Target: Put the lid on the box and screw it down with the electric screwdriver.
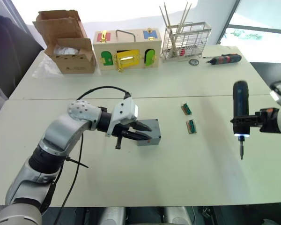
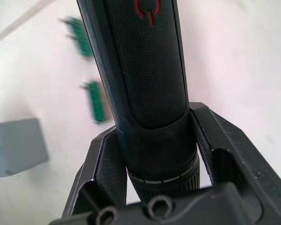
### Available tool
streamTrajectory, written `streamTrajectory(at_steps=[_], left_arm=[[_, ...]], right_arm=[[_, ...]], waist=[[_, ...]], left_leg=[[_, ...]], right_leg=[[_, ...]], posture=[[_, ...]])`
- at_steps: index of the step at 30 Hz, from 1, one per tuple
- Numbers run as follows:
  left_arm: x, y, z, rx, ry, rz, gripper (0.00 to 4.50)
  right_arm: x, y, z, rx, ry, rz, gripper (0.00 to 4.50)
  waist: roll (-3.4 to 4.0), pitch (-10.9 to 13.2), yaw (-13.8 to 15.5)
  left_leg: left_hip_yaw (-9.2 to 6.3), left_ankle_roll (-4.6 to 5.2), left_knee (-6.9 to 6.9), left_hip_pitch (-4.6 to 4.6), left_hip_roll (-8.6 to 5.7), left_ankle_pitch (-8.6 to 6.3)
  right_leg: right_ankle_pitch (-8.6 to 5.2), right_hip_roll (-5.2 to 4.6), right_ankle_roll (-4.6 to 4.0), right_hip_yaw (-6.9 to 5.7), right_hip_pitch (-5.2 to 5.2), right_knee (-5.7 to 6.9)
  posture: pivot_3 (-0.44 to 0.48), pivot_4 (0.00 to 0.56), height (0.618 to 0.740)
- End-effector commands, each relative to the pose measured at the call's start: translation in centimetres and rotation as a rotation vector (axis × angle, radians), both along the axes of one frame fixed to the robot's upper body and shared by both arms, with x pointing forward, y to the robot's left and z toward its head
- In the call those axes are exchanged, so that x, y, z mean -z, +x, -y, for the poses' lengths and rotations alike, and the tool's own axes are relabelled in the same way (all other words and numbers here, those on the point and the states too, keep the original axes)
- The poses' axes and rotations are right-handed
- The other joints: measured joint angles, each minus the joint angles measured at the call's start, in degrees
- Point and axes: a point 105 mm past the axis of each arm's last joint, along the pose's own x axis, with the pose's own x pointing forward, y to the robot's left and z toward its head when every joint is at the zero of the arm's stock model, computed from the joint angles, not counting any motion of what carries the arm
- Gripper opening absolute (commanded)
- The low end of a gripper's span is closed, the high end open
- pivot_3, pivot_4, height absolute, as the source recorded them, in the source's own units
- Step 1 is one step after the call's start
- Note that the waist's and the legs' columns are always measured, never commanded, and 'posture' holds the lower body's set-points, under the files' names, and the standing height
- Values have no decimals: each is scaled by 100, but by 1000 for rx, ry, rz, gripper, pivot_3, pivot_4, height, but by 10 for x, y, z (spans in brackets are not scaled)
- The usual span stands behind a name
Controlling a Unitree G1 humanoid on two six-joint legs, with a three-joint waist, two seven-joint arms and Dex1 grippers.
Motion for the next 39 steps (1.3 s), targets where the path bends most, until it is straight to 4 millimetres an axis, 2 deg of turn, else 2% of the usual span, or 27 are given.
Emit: streamTrajectory(at_steps=[1, 12, 24, 25, 26, 30, 39], left_arm=[[-3, -6, 2, 12, -7, 34, 1076], [9, -8, -7, -41, 18, 15, 1076], [15, -4, -13, -93, 27, 14, 1076], [15, -4, -13, -95, 27, 13, 1076], [15, -4, -14, -100, 28, 13, 1076], [16, -1, -15, -116, 30, 15, 1076], [15, 4, -19, -143, 29, 17, 1076]], right_arm=[[-2, 2, 5, 23, 6, -18, 1823], [25, 23, 9, 10, -71, -103, 1823], [42, 30, 14, -23, -119, -151, 1823], [43, 30, 15, -25, -123, -152, 2813], [43, 30, 14, -31, -127, -154, 3035], [43, 30, 16, -42, -156, -154, 4404], [35, 36, 20, -46, -200, -98, 4459]], waist=[[2, 4, 17], [9, 19, 63], [1, 22, 50], [0, 21, 49], [0, 21, 51], [-4, 20, 65], [-6, 20, 67]], left_leg=[[-2, 2, -1, -2, 2, -1], [-3, -1, 5, -16, -3, 0], [-4, -17, 11, -13, -4, 9], [-3, -19, 12, -13, -4, 11], [-4, -21, 12, -12, -4, 12], [-4, -27, 13, -12, -4, 15], [-9, -30, 19, -12, -8, 17]], right_leg=[[0, 3, 0, 0, -3, 0], [1, 2, 3, 1, -15, 0], [3, 2, 6, 1, -8, 0], [4, 2, 6, 1, -8, 0], [4, 2, 7, 1, -8, 0], [4, 2, 7, 1, -5, 0], [5, 2, 9, 0, 0, -1]], posture=[[0, 150, 731], [0, 150, 731], [0, 150, 731], [0, 150, 731], [0, 150, 731], [0, 150, 731], [0, 150, 731]])
